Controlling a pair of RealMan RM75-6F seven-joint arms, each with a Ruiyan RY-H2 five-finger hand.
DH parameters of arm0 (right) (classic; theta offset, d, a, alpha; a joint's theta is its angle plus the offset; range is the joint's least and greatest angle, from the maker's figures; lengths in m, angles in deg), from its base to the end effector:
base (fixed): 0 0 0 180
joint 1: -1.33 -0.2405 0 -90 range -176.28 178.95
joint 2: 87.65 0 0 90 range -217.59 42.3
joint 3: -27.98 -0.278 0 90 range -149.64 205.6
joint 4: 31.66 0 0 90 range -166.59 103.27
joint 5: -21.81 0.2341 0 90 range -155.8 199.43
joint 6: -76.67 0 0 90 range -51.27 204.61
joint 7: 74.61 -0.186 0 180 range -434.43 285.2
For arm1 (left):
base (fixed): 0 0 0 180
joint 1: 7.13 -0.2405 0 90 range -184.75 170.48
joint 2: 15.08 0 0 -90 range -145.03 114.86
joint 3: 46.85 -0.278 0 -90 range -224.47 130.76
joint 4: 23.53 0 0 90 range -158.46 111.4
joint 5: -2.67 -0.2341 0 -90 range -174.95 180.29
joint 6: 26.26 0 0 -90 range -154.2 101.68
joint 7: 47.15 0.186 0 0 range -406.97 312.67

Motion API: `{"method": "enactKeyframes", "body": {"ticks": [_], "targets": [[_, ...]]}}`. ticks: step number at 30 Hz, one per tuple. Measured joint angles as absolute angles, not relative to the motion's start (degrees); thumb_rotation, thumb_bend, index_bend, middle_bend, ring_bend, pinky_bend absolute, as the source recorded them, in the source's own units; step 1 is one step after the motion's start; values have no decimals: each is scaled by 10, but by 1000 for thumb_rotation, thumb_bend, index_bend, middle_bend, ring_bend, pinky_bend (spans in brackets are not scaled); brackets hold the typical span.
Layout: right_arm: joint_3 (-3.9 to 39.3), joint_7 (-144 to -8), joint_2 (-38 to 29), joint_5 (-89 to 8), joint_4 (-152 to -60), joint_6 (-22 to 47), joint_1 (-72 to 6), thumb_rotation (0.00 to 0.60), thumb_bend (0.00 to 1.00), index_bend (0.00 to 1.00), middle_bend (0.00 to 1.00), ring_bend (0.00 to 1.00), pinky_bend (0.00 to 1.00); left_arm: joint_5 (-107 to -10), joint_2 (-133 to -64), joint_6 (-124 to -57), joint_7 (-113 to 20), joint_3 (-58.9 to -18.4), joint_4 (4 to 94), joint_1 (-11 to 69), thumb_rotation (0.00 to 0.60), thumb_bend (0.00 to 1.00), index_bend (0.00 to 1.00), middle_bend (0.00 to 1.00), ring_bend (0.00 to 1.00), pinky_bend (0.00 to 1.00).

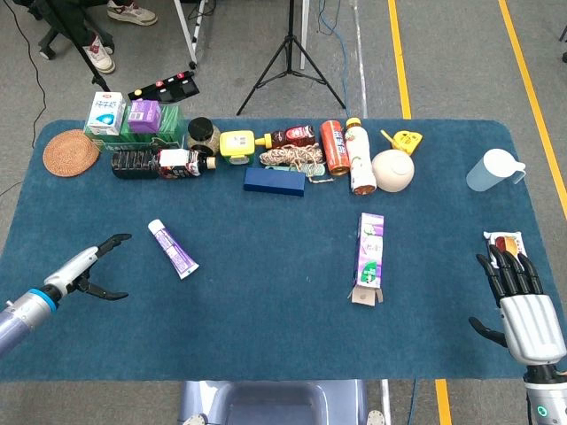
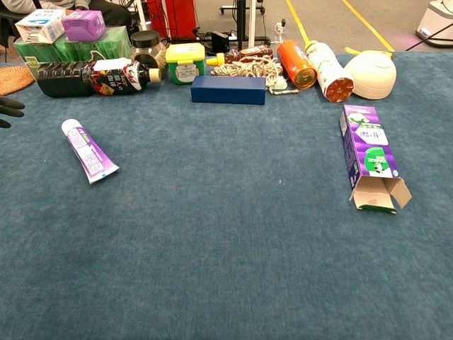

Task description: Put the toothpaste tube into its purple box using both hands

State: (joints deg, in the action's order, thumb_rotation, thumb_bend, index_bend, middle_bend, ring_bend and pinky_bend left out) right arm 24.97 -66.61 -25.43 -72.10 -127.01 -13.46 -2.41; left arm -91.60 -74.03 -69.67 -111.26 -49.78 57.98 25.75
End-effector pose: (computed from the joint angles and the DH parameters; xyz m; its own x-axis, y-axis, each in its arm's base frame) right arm -0.3051 -0.2178 0.1581 0.4999 0.0970 0.8607 -0.8525 -0.1205 0.5087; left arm -0.3349 0.3458 0.0879 -0.1944 0.6074 0.7702 0.9807 0.1352 0.1409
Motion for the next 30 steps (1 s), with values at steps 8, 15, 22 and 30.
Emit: {"method": "enactKeyframes", "body": {"ticks": [8, 15, 22, 30], "targets": [[249, -664, -252, -718, -1269, -129, -26, 600, 0, 31, 0, 0, 10, -911, -761, -650, -1162, -510, 553, 307, 600, 18, 0, 0, 0, 37], [249, -662, -251, -714, -1269, -126, -28, 600, 0, 31, 0, 0, 10, -889, -782, -615, -1155, -514, 545, 331, 600, 18, 0, 0, 0, 37], [248, -659, -249, -711, -1268, -123, -29, 600, 0, 31, 0, 0, 11, -868, -799, -594, -1154, -516, 529, 344, 600, 18, 0, 0, 0, 38], [248, -657, -248, -710, -1268, -120, -30, 600, 0, 31, 0, 0, 10, -852, -804, -576, -1144, -509, 530, 361, 600, 17, 0, 0, 0, 37]]}}
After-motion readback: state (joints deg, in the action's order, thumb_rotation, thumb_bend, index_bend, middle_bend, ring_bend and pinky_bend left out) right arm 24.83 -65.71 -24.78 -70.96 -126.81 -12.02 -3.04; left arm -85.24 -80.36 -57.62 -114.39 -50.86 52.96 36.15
